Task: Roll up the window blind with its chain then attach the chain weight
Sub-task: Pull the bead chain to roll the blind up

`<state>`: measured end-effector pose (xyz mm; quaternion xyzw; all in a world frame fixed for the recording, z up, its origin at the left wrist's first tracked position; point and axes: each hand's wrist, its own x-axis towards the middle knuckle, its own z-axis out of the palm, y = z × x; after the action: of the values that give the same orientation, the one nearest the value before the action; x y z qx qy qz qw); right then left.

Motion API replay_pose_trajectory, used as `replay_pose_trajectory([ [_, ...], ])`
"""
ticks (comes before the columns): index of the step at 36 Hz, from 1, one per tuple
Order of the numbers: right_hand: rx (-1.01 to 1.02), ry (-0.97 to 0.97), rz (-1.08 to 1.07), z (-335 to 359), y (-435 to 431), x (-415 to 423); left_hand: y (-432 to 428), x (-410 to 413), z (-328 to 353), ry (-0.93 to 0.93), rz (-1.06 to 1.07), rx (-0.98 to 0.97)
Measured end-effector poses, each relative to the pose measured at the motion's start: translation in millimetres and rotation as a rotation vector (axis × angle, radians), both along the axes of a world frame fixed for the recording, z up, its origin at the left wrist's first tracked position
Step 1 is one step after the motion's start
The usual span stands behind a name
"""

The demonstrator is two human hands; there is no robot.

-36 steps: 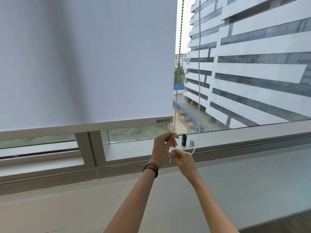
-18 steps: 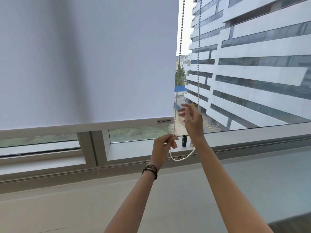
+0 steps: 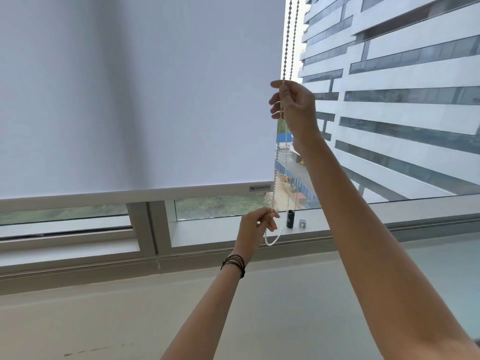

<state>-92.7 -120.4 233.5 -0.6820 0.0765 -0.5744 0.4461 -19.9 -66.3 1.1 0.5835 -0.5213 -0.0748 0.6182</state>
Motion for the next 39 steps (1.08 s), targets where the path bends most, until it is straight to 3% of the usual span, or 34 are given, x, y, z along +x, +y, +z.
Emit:
replay_pose_trajectory([
  [14, -0.108, -0.023, -0.086, -8.4, -7.8, 7.5, 0.4, 0.9, 0.1, -0.013, 0.016, 0.005],
  [33, -0.185, -0.059, -0.043, -14.0, -14.7, -2.1, 0.6, -3.6, 1.6, -0.011, -0.058, 0.065],
  [39, -0.198, -0.052, -0.028, -14.8, -19.1, -7.8, -0.1, -3.0, 24.0, 0.095, -0.014, -0.07],
])
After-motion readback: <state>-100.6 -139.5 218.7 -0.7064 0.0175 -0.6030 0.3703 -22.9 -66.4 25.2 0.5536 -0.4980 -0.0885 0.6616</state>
